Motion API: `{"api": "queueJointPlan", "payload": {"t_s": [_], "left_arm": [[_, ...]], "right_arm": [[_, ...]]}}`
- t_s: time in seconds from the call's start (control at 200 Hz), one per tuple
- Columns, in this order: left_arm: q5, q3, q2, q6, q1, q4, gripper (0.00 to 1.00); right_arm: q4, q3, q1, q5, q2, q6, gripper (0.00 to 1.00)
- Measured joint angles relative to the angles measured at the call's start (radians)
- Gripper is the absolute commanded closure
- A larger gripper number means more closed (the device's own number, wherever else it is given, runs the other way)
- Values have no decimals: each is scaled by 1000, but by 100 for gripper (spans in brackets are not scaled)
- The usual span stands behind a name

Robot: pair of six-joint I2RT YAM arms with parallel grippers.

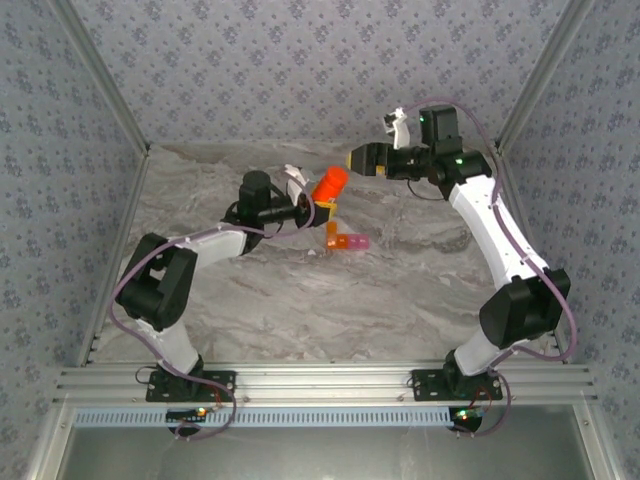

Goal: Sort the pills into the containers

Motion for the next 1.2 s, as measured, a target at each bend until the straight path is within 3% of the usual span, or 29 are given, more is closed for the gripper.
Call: {"api": "queueJointPlan", "payload": {"t_s": [0.385, 0.57, 0.76, 1.199], "left_arm": [[138, 47, 1, -65, 0, 12, 100], [145, 47, 1, -69, 0, 11, 100], [148, 47, 1, -73, 0, 11, 100], [159, 48, 1, -76, 0, 11, 100]], "right_arm": [[-124, 125, 95, 61, 40, -154, 17], [-154, 130, 104, 105, 77, -171, 19], [-172, 145, 104, 126, 84, -180, 30], [-179, 171, 108, 132, 102, -182, 32]]}}
